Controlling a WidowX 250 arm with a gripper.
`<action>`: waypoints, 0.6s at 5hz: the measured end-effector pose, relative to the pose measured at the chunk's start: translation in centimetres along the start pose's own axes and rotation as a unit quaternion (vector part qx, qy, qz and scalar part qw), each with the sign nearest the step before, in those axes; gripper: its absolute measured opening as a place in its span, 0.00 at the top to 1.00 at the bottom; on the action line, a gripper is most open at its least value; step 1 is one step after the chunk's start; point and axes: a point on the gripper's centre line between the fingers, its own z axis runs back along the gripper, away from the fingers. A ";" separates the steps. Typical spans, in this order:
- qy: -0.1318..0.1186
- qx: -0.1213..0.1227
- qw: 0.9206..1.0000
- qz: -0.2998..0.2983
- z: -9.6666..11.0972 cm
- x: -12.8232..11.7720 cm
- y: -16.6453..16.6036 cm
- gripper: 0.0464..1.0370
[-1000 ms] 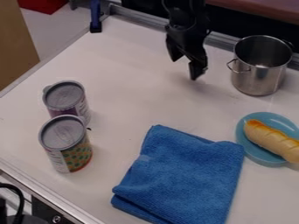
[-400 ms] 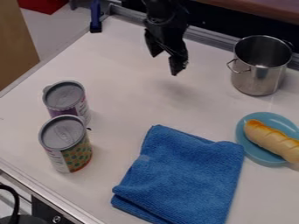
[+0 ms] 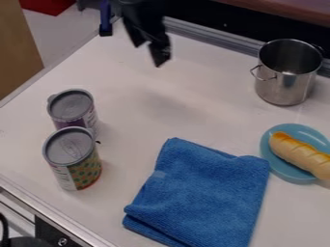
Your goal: Put the small can below the silver pot
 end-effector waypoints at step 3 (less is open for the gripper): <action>0.025 -0.018 0.996 -0.083 3.7 -7.8 6.6 0.04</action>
